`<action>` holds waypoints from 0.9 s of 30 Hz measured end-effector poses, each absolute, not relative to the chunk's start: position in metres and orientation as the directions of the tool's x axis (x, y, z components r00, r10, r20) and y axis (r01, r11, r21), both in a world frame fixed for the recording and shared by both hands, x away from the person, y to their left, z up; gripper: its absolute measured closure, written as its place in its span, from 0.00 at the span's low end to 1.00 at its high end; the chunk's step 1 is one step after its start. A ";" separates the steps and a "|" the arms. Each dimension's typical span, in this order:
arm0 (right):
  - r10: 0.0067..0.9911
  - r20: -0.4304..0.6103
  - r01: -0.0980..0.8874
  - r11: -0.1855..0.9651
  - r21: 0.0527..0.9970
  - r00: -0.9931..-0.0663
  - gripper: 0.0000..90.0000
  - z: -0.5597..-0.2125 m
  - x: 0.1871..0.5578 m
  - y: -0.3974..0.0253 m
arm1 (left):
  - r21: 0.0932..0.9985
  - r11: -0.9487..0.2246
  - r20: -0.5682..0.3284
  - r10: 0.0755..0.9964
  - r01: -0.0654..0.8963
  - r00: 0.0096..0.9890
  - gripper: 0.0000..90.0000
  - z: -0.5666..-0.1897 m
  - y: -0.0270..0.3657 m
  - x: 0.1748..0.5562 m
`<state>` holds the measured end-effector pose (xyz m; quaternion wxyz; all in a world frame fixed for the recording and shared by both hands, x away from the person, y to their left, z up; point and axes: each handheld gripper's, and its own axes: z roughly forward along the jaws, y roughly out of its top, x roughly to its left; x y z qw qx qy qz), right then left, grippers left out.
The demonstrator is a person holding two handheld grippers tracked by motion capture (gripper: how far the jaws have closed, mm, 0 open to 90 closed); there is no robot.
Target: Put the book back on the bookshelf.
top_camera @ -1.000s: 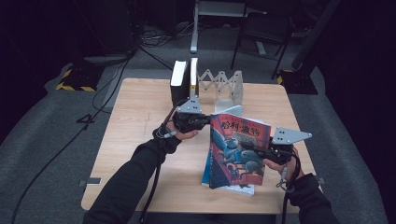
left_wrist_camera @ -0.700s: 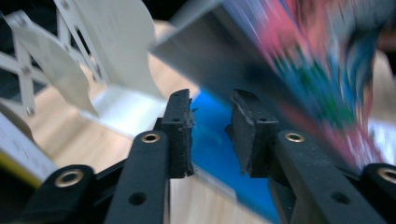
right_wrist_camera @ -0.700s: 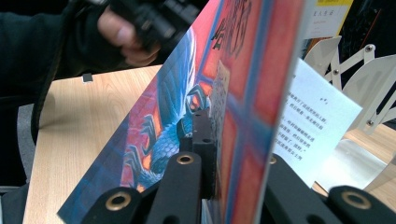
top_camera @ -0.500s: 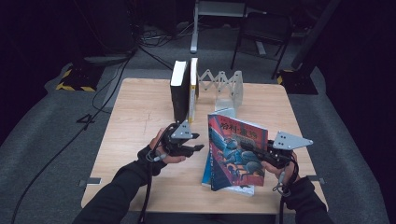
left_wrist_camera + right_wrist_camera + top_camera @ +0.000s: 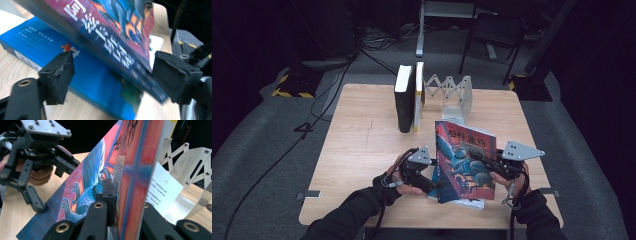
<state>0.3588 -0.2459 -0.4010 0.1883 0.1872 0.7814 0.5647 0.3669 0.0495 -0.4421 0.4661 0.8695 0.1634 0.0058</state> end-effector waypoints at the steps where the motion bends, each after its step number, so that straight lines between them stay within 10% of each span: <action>1: 0.504 -0.086 0.077 0.293 0.953 -0.859 0.94 -0.401 0.359 -0.246 | 0.814 -0.510 -0.140 0.294 0.279 0.946 0.23 -0.443 0.047 0.368; 15: 0.494 -0.123 0.037 0.301 0.953 -0.860 0.93 -0.398 0.352 -0.244 | 0.854 -0.407 -0.194 0.331 0.325 0.924 0.33 -0.440 0.034 0.386; 27: 0.533 -0.199 -0.033 0.303 0.952 -0.822 0.91 -0.379 0.348 -0.244 | 0.912 -0.376 -0.005 0.385 0.162 0.923 0.73 -0.403 0.045 0.380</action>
